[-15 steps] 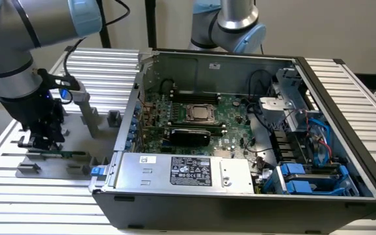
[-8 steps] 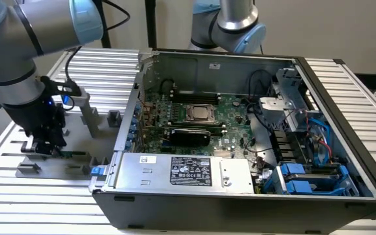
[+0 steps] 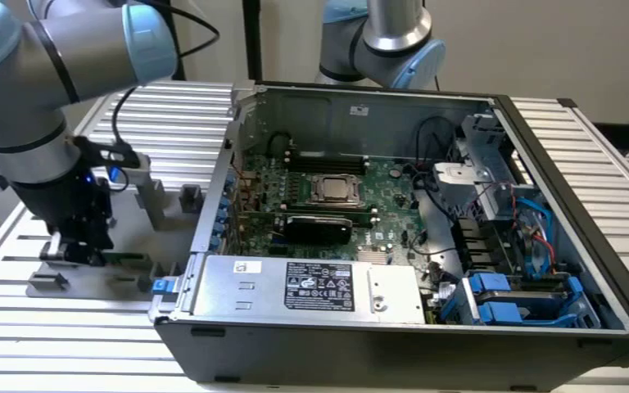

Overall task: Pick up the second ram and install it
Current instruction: 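Pick up the second ram and move it above second insertion slot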

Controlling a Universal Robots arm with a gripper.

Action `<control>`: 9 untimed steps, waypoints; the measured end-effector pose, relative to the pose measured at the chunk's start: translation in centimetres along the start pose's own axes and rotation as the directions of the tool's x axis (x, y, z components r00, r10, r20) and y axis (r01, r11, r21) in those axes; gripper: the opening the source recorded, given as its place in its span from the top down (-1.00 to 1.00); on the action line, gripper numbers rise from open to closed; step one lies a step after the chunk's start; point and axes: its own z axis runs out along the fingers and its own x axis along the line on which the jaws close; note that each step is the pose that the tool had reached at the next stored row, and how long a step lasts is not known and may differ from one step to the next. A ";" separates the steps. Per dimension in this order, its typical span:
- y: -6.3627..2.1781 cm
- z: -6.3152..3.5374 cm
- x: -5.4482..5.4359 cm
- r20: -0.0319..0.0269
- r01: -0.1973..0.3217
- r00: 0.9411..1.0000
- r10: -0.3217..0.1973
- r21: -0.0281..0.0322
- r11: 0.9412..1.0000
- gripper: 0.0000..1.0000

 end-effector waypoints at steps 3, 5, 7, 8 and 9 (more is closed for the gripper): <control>-0.13 0.21 0.0 0.001 0.000 1.000 0.000 -0.005 1.000 -1.00; -0.13 0.26 0.0 0.001 -0.001 1.000 0.001 -0.006 1.000 -1.00; -0.14 0.28 0.0 0.001 0.000 1.000 0.000 -0.006 1.000 -1.00; -0.13 0.29 0.0 0.001 0.000 1.000 0.000 -0.006 1.000 -1.00; -0.12 0.29 0.0 0.001 0.000 1.000 0.000 -0.006 1.000 -1.00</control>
